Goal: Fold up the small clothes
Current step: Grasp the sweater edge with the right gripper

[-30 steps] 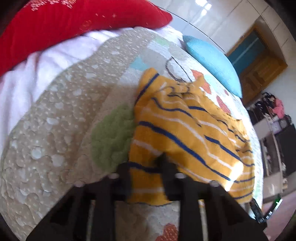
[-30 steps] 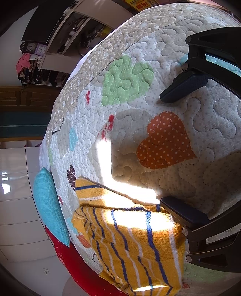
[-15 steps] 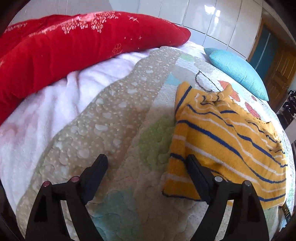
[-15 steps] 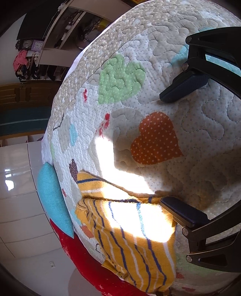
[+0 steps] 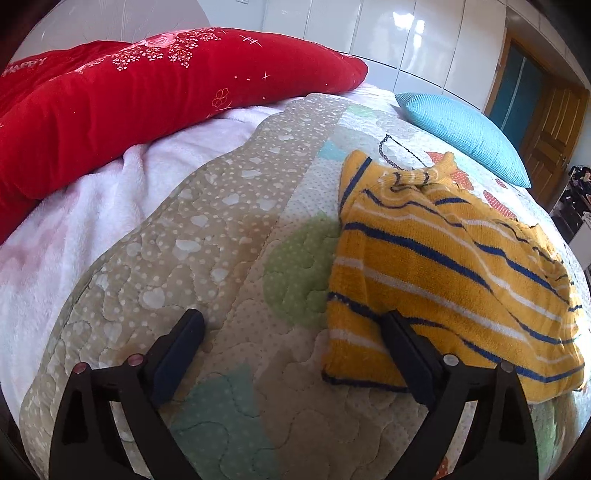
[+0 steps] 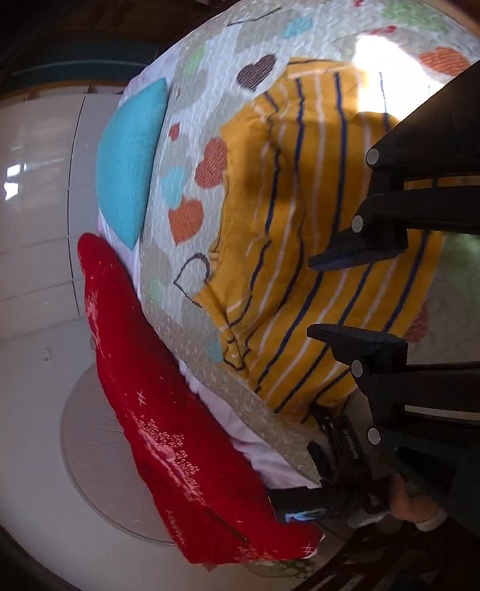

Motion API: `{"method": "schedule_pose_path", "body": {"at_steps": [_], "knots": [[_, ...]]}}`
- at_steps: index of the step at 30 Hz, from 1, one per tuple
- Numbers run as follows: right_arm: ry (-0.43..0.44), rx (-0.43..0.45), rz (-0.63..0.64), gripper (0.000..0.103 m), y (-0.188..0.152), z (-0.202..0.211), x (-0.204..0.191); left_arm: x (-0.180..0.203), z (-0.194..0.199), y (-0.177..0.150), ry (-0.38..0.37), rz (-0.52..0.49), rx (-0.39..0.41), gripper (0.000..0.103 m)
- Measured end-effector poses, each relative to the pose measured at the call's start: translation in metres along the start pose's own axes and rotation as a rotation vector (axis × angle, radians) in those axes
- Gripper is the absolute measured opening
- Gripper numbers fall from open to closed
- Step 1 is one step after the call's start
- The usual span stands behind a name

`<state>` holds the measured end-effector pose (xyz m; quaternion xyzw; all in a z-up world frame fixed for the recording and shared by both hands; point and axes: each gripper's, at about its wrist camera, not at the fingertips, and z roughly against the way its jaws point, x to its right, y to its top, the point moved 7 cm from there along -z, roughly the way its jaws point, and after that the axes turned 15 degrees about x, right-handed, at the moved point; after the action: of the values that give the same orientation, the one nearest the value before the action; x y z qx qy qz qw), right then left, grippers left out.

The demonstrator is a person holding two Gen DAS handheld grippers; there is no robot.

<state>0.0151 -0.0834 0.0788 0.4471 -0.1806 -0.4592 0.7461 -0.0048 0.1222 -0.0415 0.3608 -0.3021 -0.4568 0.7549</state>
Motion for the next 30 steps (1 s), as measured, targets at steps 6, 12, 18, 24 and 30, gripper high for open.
{"method": "schedule_pose_path", "body": {"at_steps": [6, 12, 18, 24, 30], "knots": [[-0.008, -0.14, 0.013, 0.032, 0.022, -0.139, -0.02, -0.001, -0.001, -0.001, -0.01, 0.009, 0.012, 0.097], [-0.083, -0.256, 0.101, 0.029, 0.022, -0.228, -0.034, -0.003, -0.001, -0.001, -0.031, 0.034, 0.025, 0.098], [-0.142, -0.299, 0.156, 0.03, 0.034, -0.273, -0.043, -0.002, 0.002, -0.001, -0.034, 0.039, 0.026, 0.098], [-0.116, -0.225, 0.094, 0.04, 0.063, -0.236, -0.036, -0.002, 0.001, -0.002, -0.025, 0.027, 0.02, 0.098], [-0.08, -0.14, 0.027, 0.056, 0.063, -0.122, 0.015, -0.002, 0.0, -0.002, -0.024, 0.024, 0.018, 0.098]]}}
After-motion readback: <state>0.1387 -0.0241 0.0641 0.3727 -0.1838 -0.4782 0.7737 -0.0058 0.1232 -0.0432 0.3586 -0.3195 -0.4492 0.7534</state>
